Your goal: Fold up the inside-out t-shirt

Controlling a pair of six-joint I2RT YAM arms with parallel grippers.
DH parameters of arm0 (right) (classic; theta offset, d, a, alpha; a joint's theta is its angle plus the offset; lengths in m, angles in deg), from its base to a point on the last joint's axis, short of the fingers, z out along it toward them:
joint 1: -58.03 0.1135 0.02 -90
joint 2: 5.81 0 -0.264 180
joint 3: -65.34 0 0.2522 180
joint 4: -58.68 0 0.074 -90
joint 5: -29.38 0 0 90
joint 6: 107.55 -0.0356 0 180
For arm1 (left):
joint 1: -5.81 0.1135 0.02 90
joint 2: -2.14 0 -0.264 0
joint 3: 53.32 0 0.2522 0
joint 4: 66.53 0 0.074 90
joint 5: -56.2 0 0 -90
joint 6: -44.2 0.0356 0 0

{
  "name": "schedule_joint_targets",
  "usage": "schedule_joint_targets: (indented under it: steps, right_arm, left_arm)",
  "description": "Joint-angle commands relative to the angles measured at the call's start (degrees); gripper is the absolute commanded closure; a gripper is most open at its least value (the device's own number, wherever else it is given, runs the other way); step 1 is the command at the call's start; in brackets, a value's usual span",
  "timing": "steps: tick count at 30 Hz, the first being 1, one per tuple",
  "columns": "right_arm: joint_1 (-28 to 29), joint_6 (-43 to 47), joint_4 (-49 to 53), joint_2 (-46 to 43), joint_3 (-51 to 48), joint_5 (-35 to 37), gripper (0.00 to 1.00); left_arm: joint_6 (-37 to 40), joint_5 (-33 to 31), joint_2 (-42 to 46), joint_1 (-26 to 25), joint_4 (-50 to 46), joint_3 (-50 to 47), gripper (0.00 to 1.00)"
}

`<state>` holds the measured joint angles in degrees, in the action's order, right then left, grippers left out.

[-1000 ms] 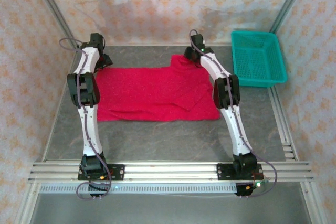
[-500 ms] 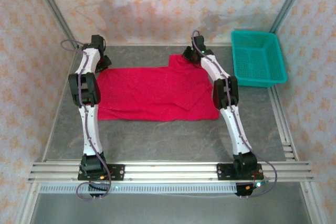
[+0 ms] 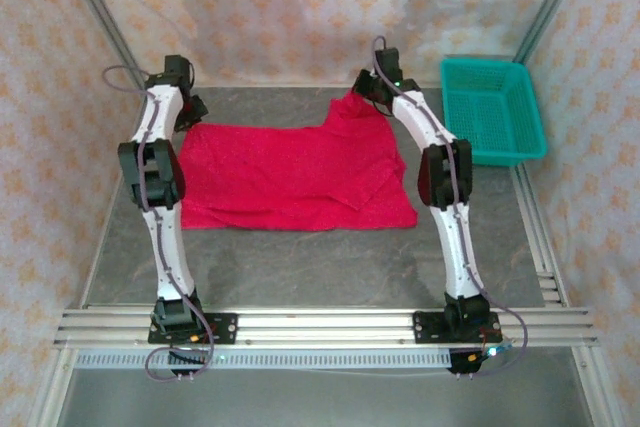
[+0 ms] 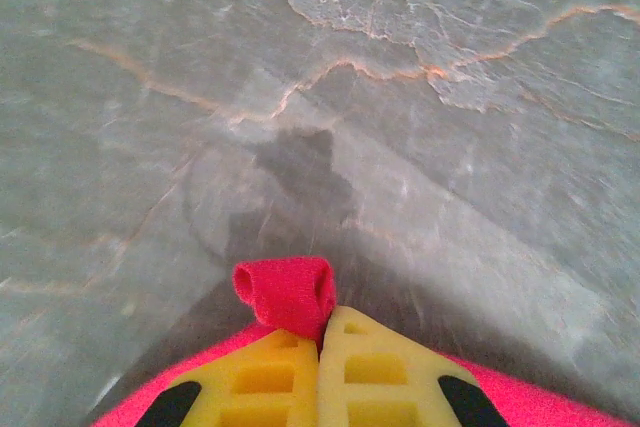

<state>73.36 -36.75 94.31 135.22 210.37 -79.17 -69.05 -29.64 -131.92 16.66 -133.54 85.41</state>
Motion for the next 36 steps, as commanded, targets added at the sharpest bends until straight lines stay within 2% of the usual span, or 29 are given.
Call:
schedule_joint_targets:
  steps: [1,6,16,20,24,25,27,29,30,31,34,36]
  right_arm:
    - [0.2,1.6,-4.9,-9.5,-10.2,-3.5,1.0]
    - [0.2,1.3,-13.8,-23.7,-31.7,-4.5,1.0]
    - [0.2,1.5,-18.9,-50.7,-65.5,-2.2,1.0]
    - [0.3,1.2,-18.5,-58.1,-74.5,-2.2,1.0]
    - [0.5,-2.2,-20.5,-60.7,-81.7,-4.6,1.0]
    - [0.8,-3.8,-21.3,-60.5,-82.9,-5.5,0.93]
    - [1.1,-5.7,-20.9,-60.3,-83.7,-7.2,0.72]
    - [1.4,-6.4,-18.5,-62.2,-84.2,-5.6,0.68]
    - [1.8,-6.4,-17.5,-64.1,-84.5,-3.4,0.65]
    - [2.3,-6.0,-16.3,-66.0,-84.4,-0.9,0.61]
    - [5.8,-3.2,-10.7,-69.2,-80.3,7.7,0.56]
    - [8.2,-3.2,-10.1,-67.0,-77.0,9.6,0.55]
  left_arm:
    - [-1.8,-0.2,9.7,-0.6,4.8,-9.0,1.0]
    - [-2.9,-1.8,19.2,-0.7,8.9,-21.8,1.0]
    - [-5.0,-6.9,36.9,-0.4,14.7,-47.3,1.0]
    - [-5.4,-8.2,38.8,0.1,16.3,-54.0,1.0]
    - [-5.6,-7.3,38.0,0.1,17.5,-57.3,1.0]
    - [-5.7,-6.9,37.8,0.1,17.7,-58.2,0.97]
    - [-5.9,-7.3,37.8,0.1,17.4,-58.8,0.76]
    - [-5.7,-8.9,38.7,0.1,16.3,-58.7,0.73]
    - [-5.6,-10.9,39.8,-0.2,15.1,-58.3,0.68]
    - [-5.6,-13.5,41.3,-0.6,13.9,-57.9,0.56]
    - [-5.7,-17.9,46.0,-3.8,12.6,-57.0,0.54]
    - [-6.7,-15.6,48.0,-6.3,13.8,-56.9,0.55]
